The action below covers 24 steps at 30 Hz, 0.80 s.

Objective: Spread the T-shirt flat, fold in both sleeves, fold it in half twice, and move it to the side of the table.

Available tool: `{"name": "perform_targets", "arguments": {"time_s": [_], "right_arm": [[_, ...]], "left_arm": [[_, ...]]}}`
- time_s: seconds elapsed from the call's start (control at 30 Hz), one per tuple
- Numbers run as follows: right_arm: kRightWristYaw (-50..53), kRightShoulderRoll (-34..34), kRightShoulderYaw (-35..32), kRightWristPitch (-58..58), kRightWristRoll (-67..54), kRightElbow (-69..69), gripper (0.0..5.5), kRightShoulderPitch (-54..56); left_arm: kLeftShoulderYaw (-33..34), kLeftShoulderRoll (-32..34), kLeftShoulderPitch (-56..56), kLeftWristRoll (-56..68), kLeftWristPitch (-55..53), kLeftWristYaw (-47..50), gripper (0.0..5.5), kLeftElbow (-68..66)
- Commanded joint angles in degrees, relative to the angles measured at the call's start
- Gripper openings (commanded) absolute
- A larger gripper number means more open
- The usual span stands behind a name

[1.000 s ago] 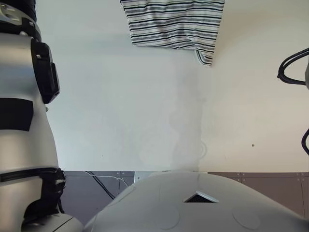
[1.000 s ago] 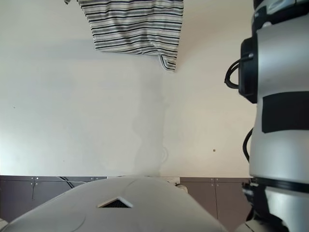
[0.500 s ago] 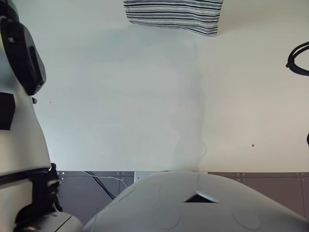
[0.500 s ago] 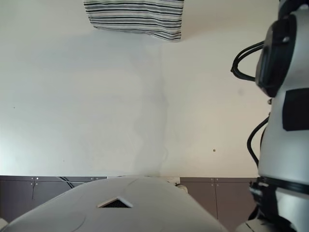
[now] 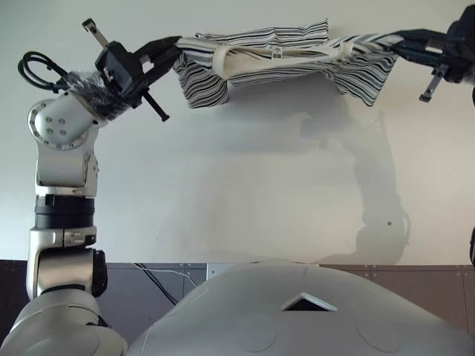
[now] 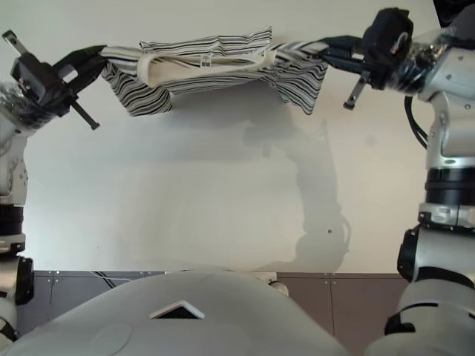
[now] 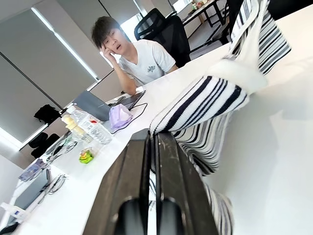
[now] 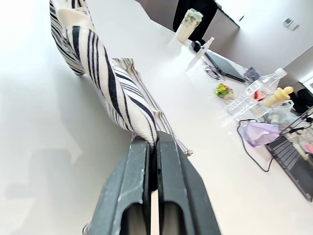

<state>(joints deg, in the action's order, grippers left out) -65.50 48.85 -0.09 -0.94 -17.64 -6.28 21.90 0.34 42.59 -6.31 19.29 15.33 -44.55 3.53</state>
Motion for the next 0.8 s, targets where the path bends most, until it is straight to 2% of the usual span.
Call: {"name": "perform_targets", "arguments": {"time_s": [0.03, 0.27, 0.43, 0.63, 0.8], "right_arm": [[-6.72, 12.39, -7.12, 14.3, -9.75, 25.97, 0.11, -12.89], [-6.54, 15.34, -12.3, 25.79, -18.42, 32.02, 0.11, -13.24], [-7.53, 14.88, -8.07, 24.27, -14.41, 30.82, 0.11, -14.9], [-14.0, 17.92, -9.06, 24.93, -14.63, 36.86, 0.11, -27.66], [-15.09, 18.13, -1.85, 16.13, -3.76, 43.49, 0.11, -43.22]], "left_arm": [[5.51, 8.63, 14.92, 10.65, -13.84, -3.96, 0.1, 24.54], [11.26, 10.5, 16.32, 19.33, -25.51, -5.4, 0.1, 28.9], [8.67, 10.47, 17.25, 14.94, -25.77, -8.85, 0.1, 28.43], [7.42, 12.24, 24.54, 10.81, -24.14, -16.8, 0.1, 28.4], [3.3, 13.48, 31.42, -1.19, -12.12, -22.81, 0.1, 25.64]]}}
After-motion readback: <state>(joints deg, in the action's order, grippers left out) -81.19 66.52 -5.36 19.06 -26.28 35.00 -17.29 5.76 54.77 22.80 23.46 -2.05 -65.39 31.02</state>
